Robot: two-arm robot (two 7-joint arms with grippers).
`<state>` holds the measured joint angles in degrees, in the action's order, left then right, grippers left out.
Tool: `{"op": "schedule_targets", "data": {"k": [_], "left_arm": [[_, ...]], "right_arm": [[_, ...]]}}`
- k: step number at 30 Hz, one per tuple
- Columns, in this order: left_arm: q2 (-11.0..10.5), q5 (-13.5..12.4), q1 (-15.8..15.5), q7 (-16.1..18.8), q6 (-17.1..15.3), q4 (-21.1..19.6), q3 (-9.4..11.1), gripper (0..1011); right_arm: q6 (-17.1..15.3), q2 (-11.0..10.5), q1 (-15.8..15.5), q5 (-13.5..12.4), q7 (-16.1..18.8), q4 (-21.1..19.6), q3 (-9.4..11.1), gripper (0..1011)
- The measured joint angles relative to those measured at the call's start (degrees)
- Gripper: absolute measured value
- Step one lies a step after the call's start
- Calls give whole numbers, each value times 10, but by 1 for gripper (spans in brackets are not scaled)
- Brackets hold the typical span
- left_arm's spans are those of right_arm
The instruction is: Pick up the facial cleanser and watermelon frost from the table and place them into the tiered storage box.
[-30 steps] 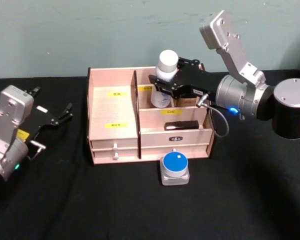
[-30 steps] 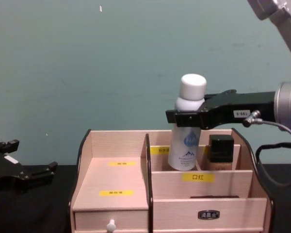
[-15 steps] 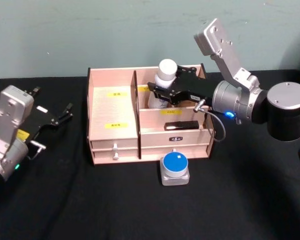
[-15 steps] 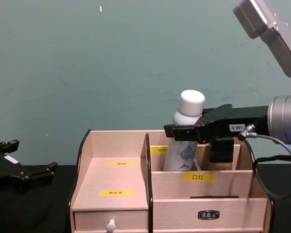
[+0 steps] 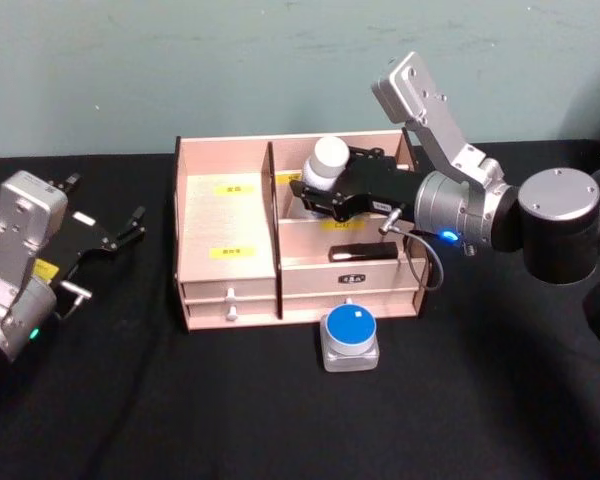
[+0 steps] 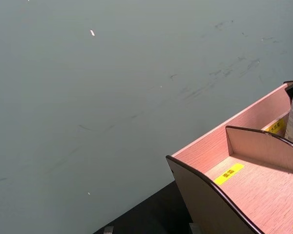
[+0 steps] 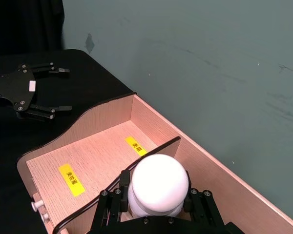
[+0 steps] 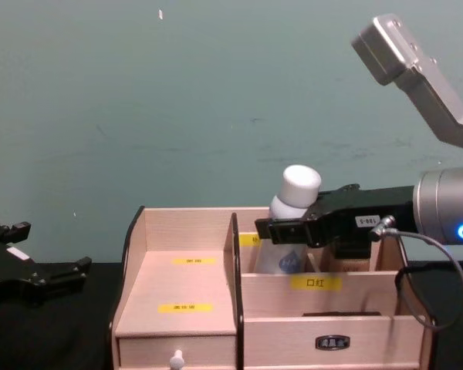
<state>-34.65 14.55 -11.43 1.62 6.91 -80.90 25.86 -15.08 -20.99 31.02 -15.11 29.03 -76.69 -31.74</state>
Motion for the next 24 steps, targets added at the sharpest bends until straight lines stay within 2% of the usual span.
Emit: {"op": "schedule_targets", "data": {"k": [9,10,17,24], "left_arm": [[0,0,0,0,0,0,0,1001],[0,0,0,0,0,0,0,1001],[0,0,0,0,0,0,0,1001],[0,0,0,0,0,0,0,1001]], "right_arm": [[-1,-1,-1,0,0,-2,0,615],[-2,-1,-1,1,1,-2,0,671],[-2,-2,-2,0,1,-3,0,875],[1,-2,-3,0,0,-5,2,1002]]}}
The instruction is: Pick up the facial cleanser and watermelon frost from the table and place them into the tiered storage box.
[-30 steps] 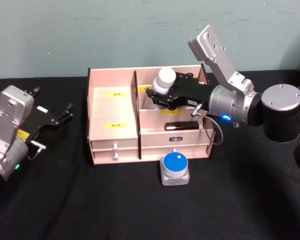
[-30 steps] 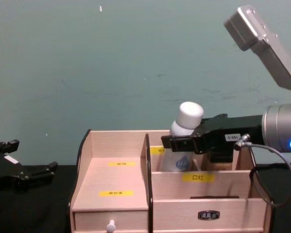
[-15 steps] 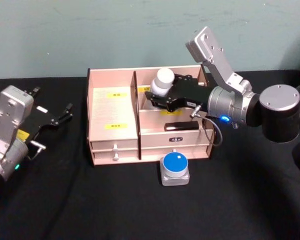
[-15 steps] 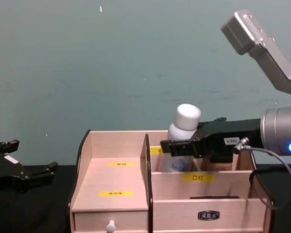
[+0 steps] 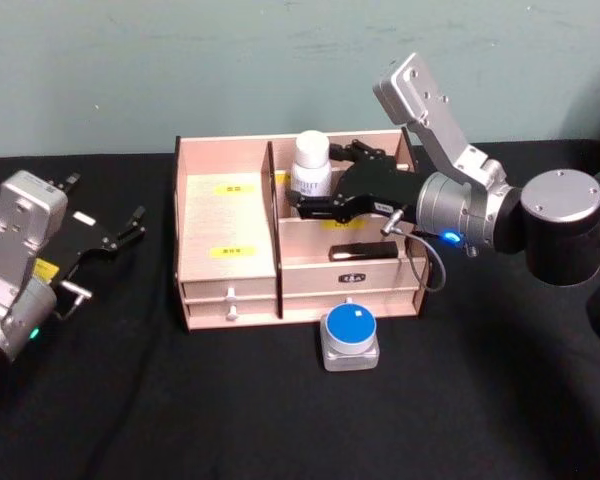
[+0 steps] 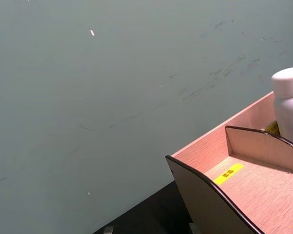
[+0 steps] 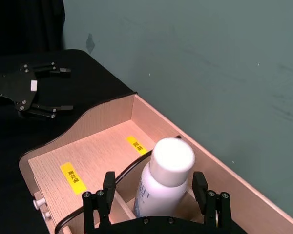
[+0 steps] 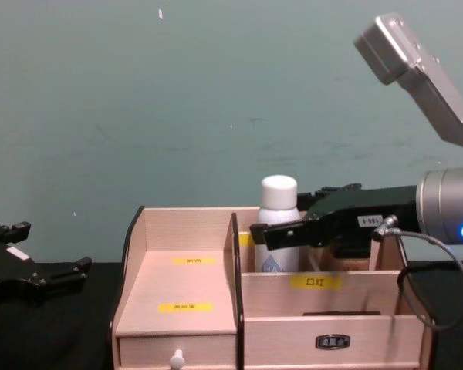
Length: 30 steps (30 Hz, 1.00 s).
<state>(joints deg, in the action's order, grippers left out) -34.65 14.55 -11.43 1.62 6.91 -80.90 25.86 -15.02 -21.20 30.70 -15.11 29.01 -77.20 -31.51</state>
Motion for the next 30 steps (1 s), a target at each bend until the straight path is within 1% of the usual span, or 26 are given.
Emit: {"op": "schedule_targets", "data": {"k": [5,9,10,11,12,15,16,19,20,22,23,24,25,26,27,28,29,30], "left_arm": [[0,0,0,0,0,0,0,1001],[0,0,0,0,0,0,0,1001],[0,0,0,0,0,0,0,1001],[0,0,0,0,0,0,0,1001],[0,0,0,0,0,0,0,1001],[0,0,0,0,0,0,0,1001],[0,0,0,0,0,0,0,1001],[0,0,0,0,0,0,0,1001],[0,0,0,0,0,0,0,1001],[0,0,0,0,0,0,0,1001],[0,0,0,0,0,0,0,1001],[0,0,0,0,0,0,0,1001],[0,0,0,0,0,0,0,1001],[0,0,0,0,0,0,0,1001],[0,0,0,0,0,0,0,1001],[0,0,0,0,0,0,0,1001],[0,0,0,0,0,0,0,1001],[0,0,0,0,0,0,0,1001]], "right_arm": [[2,-7,-4,0,0,-16,4,1002],[-7,-19,-9,1,0,-44,7,1002],[-17,-31,-15,1,0,-68,9,1002],[-17,-31,-15,1,0,-68,9,1002],[-24,-39,-20,1,0,-86,11,1002],[-38,-54,-31,-1,1,-118,15,1003],[-51,-66,-43,-4,0,-144,20,1002],[-67,-85,-63,-11,-1,-183,28,1002],[-76,-97,-78,-17,-2,-206,33,1002],[-85,-107,-92,-22,-4,-226,37,1002],[-94,-119,-111,-30,-7,-250,44,1002],[-97,-123,-118,-32,-9,-258,46,1002],[-104,-133,-138,-39,-14,-280,51,1002],[-107,-138,-148,-42,-17,-290,54,1003],[-113,-146,-168,-47,-24,-310,58,1002],[-113,-146,-168,-47,-24,-310,58,1002],[-120,-153,-186,-51,-32,-326,62,1002],[-123,-156,-196,-52,-36,-334,63,1003]]}}
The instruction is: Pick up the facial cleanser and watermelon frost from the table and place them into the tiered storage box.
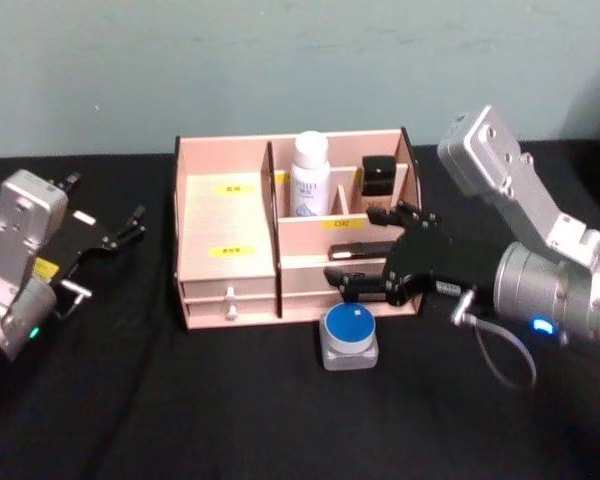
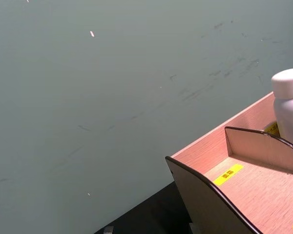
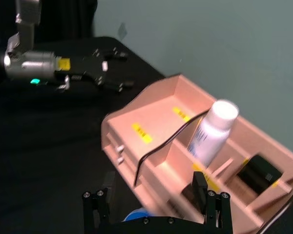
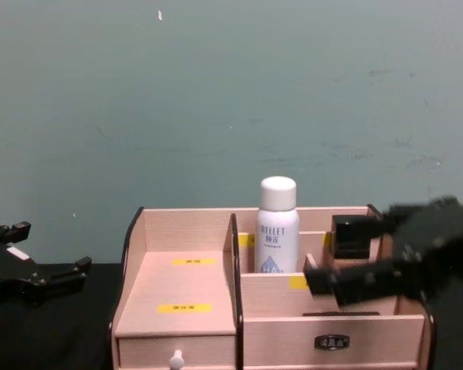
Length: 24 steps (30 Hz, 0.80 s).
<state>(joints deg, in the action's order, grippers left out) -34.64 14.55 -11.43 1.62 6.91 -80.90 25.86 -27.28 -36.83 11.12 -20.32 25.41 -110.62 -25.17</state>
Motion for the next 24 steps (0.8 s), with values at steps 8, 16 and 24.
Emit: {"op": "schedule_targets", "data": {"k": [8,16,24], "left_arm": [[0,0,0,0,0,0,0,1001],[0,0,0,0,0,0,0,1001],[0,0,0,0,0,0,0,1001]], "right_arm": [[-37,-17,-82,9,-45,-48,3,1002],[-59,-13,-126,23,-71,-53,10,1003],[-65,-1,-140,35,-81,-42,22,1002]]}}
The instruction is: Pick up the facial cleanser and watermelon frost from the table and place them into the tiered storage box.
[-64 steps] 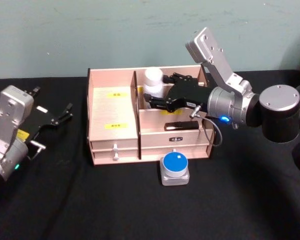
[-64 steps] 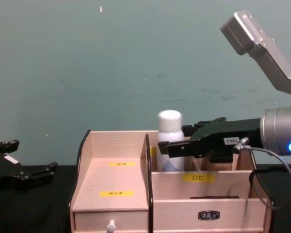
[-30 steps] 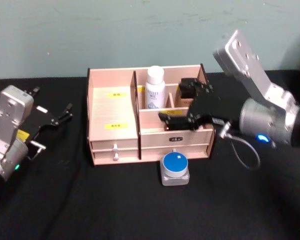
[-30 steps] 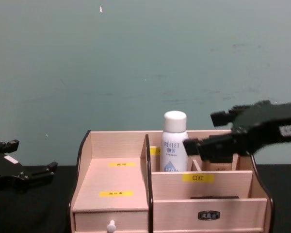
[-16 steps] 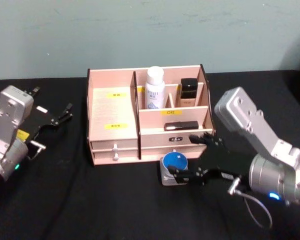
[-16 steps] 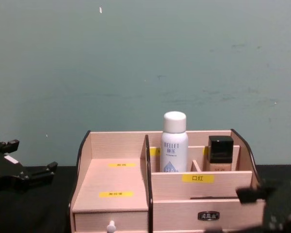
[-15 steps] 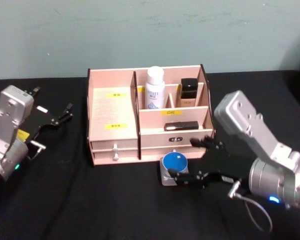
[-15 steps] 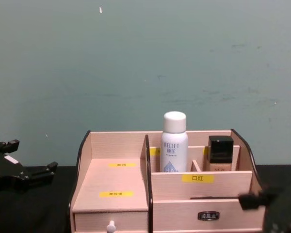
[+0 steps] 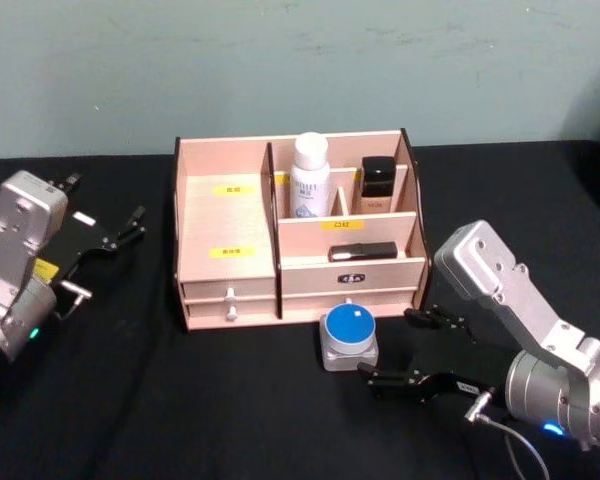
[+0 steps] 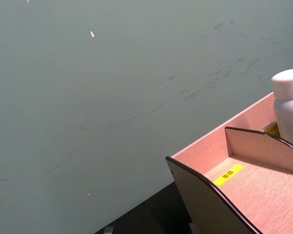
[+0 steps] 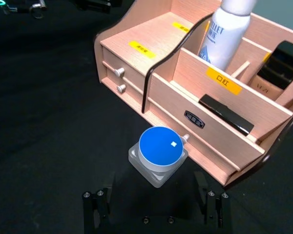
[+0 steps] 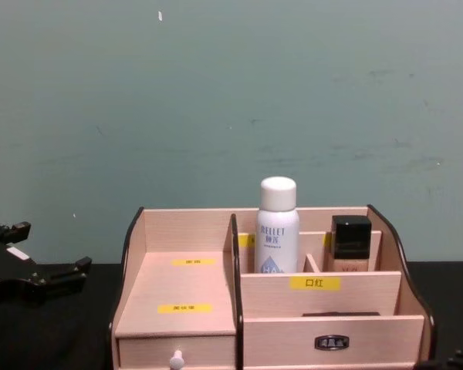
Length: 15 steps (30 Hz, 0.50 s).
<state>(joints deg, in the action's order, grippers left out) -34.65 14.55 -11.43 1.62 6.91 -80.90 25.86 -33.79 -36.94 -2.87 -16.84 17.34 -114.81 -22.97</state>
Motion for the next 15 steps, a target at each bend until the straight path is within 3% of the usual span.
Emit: {"op": "schedule_targets", "data": {"k": [15], "left_arm": [[0,0,0,0,0,0,0,1001]], "right_arm": [[2,44,24,26,7,50,-11,1002]]}}
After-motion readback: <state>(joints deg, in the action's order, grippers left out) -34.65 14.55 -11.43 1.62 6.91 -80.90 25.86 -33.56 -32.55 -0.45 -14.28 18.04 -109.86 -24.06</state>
